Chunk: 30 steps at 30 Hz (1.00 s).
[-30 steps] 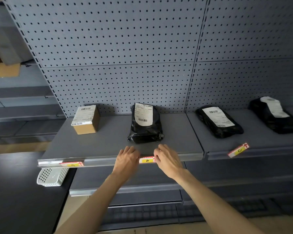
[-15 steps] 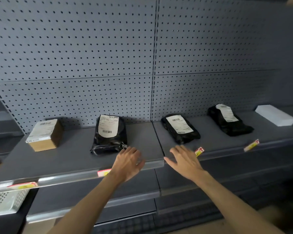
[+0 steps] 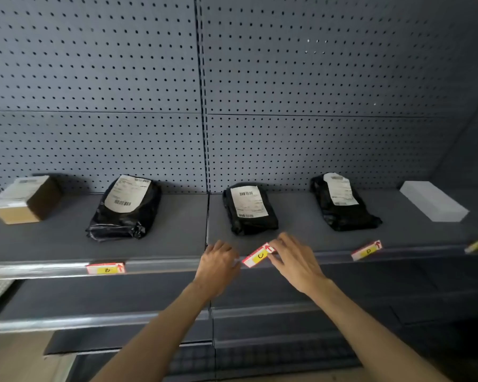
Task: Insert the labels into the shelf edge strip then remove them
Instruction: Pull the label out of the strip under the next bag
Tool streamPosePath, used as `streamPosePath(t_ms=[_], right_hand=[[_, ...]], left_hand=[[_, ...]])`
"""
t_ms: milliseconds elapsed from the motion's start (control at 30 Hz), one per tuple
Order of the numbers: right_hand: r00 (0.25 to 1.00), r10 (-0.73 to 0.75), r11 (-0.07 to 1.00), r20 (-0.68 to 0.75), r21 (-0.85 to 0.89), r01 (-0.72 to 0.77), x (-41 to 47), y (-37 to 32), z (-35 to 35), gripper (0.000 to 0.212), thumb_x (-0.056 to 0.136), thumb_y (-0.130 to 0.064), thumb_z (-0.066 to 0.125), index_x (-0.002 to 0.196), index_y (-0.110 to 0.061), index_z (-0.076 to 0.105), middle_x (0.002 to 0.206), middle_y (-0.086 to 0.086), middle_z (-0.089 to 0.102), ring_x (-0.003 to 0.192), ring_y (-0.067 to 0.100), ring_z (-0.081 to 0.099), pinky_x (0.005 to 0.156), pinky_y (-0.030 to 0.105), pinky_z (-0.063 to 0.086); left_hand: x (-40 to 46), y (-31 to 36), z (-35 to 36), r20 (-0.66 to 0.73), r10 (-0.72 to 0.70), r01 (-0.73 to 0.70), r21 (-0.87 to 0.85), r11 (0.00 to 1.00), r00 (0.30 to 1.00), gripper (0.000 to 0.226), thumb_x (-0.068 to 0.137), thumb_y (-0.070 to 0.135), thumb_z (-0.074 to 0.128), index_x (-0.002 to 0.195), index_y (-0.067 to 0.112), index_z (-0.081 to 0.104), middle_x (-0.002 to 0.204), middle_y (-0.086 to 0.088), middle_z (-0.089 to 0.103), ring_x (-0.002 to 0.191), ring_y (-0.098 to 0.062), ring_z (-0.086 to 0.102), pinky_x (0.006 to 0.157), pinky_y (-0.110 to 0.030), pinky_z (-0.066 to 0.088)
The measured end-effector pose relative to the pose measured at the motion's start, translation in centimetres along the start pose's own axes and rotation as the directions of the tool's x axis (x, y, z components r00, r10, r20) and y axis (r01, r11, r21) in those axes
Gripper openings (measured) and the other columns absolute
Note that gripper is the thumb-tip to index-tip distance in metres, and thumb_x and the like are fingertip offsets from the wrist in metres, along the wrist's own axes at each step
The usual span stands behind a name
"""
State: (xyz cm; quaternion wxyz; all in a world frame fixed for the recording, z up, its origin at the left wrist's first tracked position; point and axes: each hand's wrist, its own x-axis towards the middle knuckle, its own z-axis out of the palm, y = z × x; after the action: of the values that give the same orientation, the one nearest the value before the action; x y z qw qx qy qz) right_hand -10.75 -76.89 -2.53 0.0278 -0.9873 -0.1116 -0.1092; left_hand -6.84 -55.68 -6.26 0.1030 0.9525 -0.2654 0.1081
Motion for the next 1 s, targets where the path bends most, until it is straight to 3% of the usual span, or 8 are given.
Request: streamPosePath(t_ms=[167,367,467,567,700,867,933,1000], right_hand=[[0.998,-0.064,0.997,-0.008,0.042,0.065,1.2,0.3,1.2,0.022,0.097,-0.024,0.051,0.117,-0.015,0.054,0.111,0.004,0.053,0.091,0.018,0.056,0.063,0.027,0.049],[0.997,-0.076,0.996,-0.001,0.038,0.076,1.8,0.4,2.3,0.017,0.092,-0.012,0.059,0.109,-0.013,0.056,0.103,0.005,0.055,0.086,0.020,0.055,0.059,0.026,0.037],[0.999,-0.046,0.998,0.000,0.047,0.046,1.8,0.8,2.8,0.010,0.091,-0.010,0.059,0.100,-0.014,0.055,0.098,0.002,0.056,0.083,0.018,0.053,0.060,0.027,0.042],[1.000,-0.017,0.998,0.003,0.053,0.017,1.7,1.2,3.2,0.006,0.091,-0.008,0.057,0.094,-0.014,0.058,0.096,0.002,0.056,0.084,0.018,0.053,0.064,0.031,0.050],[1.000,0.015,0.996,0.017,0.085,-0.017,1.3,1.2,4.3,0.005,0.090,-0.008,0.061,0.090,-0.012,0.064,0.095,0.002,0.055,0.082,0.017,0.053,0.065,0.032,0.052],[1.000,0.006,0.995,0.013,0.095,-0.007,1.1,1.0,5.1,0.004,0.090,-0.011,0.062,0.091,-0.012,0.066,0.094,0.002,0.057,0.085,0.017,0.054,0.070,0.031,0.052],[1.000,-0.012,0.994,-0.020,0.112,0.014,1.2,1.4,4.6,0.010,0.091,-0.018,0.059,0.095,-0.012,0.066,0.097,0.003,0.059,0.089,0.019,0.055,0.072,0.031,0.052],[0.999,-0.010,0.991,-0.049,0.129,0.016,0.8,2.1,3.7,0.021,0.091,-0.028,0.057,0.102,-0.012,0.063,0.099,0.002,0.060,0.092,0.018,0.056,0.073,0.031,0.051]], left_hand=[[1.0,1.8,1.6,-0.012,-0.157,0.157,-0.017,0.987,0.988,0.022,0.092,0.031,0.056,0.108,0.025,0.068,0.105,0.000,0.061,0.105,-0.021,0.051,0.089,-0.030,0.040],[1.1,3.8,2.6,-0.088,-0.247,0.238,-0.095,0.966,0.965,0.015,0.090,0.021,0.057,0.098,0.019,0.069,0.098,-0.002,0.059,0.095,-0.024,0.052,0.081,-0.033,0.040],[1.2,3.6,2.5,-0.088,-0.203,0.198,-0.063,0.978,0.975,0.013,0.091,0.017,0.055,0.092,0.017,0.068,0.095,-0.003,0.058,0.092,-0.024,0.052,0.078,-0.034,0.041],[1.6,3.4,1.7,-0.094,-0.142,0.145,0.028,0.989,0.985,0.007,0.083,0.010,0.066,0.079,0.016,0.067,0.085,-0.002,0.058,0.080,-0.023,0.054,0.068,-0.034,0.043],[1.5,3.0,1.7,-0.084,-0.096,0.104,0.094,0.990,0.992,0.018,0.070,0.007,0.078,0.068,0.018,0.063,0.075,0.001,0.057,0.069,-0.020,0.052,0.058,-0.030,0.045],[1.2,2.8,1.8,-0.017,-0.097,0.098,0.099,0.990,0.995,0.016,0.069,0.009,0.079,0.070,0.019,0.066,0.075,0.002,0.060,0.068,-0.018,0.055,0.060,-0.029,0.048],[1.4,2.8,1.4,-0.018,-0.085,0.086,0.061,0.994,0.996,0.006,0.079,0.015,0.071,0.082,0.019,0.067,0.084,0.001,0.062,0.077,-0.019,0.057,0.068,-0.031,0.048],[1.8,2.9,0.8,-0.036,-0.073,0.072,-0.010,0.997,0.997,0.012,0.086,0.024,0.060,0.096,0.018,0.064,0.096,0.000,0.062,0.089,-0.021,0.056,0.078,-0.033,0.046]])
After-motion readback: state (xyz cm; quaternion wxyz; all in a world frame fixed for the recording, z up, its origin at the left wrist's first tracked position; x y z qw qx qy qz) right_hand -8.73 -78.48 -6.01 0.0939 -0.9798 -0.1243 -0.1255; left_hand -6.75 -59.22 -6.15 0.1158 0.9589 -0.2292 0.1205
